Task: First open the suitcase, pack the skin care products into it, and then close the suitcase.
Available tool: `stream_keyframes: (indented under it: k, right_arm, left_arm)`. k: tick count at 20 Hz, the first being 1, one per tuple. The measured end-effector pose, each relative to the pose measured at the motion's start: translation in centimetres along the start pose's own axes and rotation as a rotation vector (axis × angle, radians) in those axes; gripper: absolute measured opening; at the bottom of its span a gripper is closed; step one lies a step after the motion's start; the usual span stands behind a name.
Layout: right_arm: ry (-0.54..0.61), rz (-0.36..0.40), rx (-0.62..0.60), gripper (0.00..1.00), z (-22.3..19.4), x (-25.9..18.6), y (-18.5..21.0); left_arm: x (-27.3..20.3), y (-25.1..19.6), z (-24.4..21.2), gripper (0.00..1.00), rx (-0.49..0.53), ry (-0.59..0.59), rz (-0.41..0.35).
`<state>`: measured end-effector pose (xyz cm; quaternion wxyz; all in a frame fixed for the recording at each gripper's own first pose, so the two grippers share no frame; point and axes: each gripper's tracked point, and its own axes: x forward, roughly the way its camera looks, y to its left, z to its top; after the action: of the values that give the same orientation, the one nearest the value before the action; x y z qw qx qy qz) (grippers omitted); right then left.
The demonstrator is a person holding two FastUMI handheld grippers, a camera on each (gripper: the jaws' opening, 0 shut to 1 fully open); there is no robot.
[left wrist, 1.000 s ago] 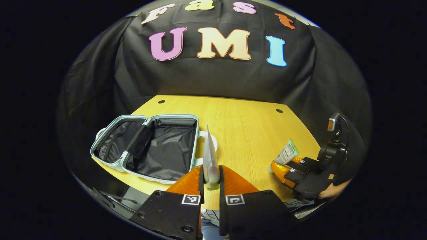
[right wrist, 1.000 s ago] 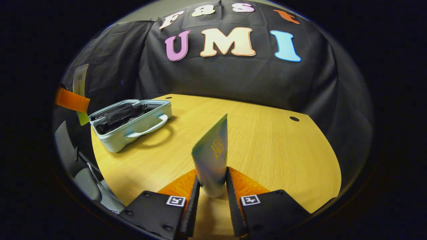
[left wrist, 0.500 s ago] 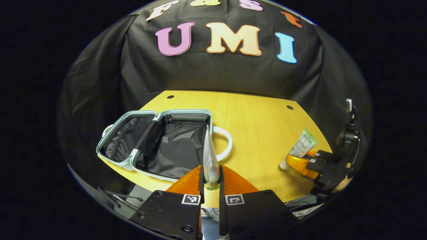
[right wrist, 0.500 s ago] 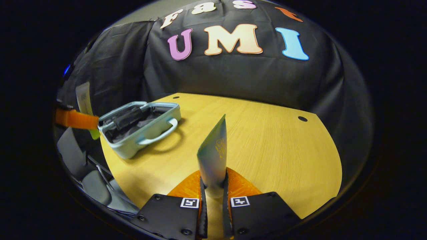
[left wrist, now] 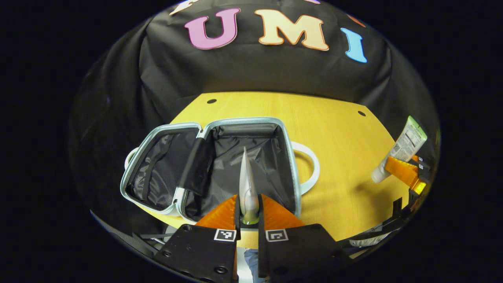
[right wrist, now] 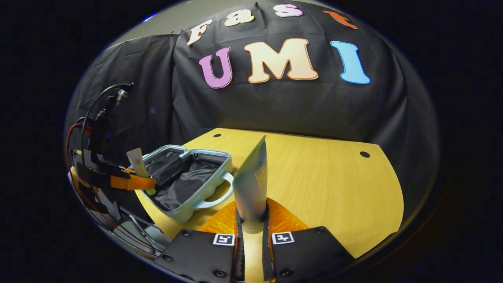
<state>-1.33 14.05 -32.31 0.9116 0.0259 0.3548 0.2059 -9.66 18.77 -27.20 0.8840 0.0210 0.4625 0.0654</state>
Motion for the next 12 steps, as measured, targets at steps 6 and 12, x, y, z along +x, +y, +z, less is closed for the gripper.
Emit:
stream_keyframes:
  k: [6,12]
  right_arm:
    - [0.024,0.011,-0.012,0.19,0.4,0.6,4.3]
    - [0.054,0.091,0.043,0.19,2.3,2.2,10.2]
  left_arm:
    - [4.2,3.0,-1.0,0.13,0.034,0.122,0.005]
    - [7.7,4.3,-2.1,0.14,0.011,0.193,-0.038]
